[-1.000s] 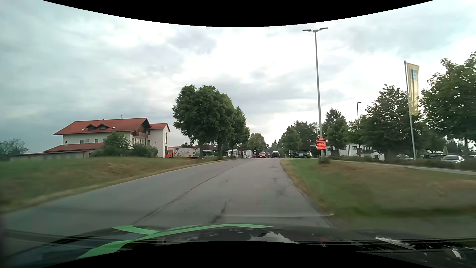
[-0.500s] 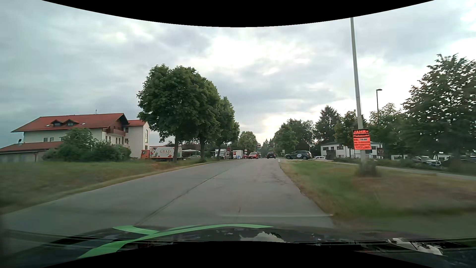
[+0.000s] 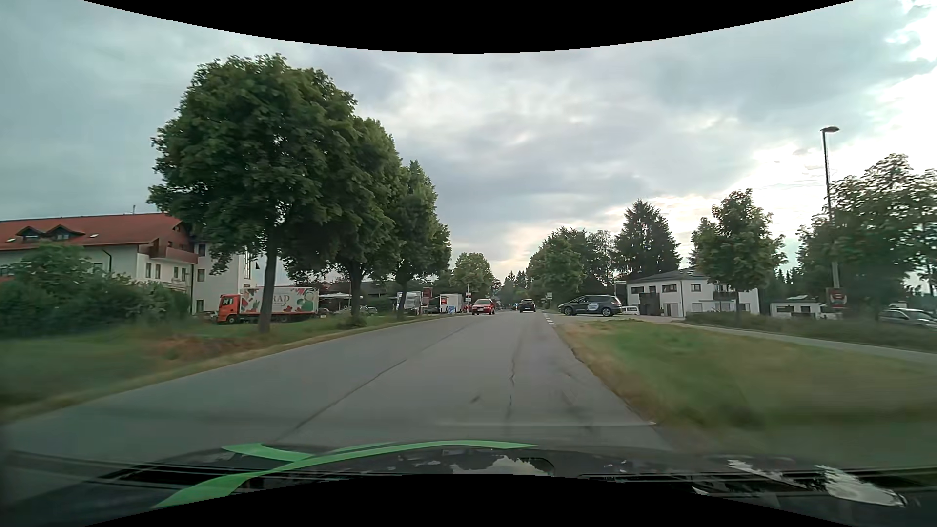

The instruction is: Follow the waypoints while adhering to traffic rules and regulations

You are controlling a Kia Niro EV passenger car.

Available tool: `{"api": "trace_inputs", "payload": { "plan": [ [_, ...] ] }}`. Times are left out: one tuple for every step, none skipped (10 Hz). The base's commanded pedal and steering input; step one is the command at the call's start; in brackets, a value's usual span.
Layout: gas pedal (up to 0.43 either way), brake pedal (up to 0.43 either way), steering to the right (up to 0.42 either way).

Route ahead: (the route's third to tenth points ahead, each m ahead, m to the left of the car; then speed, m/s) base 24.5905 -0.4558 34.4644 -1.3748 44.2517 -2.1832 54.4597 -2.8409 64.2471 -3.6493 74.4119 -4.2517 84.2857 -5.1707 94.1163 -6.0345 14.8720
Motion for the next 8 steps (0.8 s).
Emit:
{"api": "trace_inputs", "payload": {
  "plan": [
    [0.189, 0.000, 0.019],
    [0.197, 0.000, 0.019],
    [0.209, 0.000, 0.019],
    [0.209, 0.000, 0.019],
    [0.209, 0.000, 0.018],
    [0.209, 0.000, 0.016],
    [0.209, 0.000, 0.015],
    [0.197, 0.000, 0.015]
  ]
}}
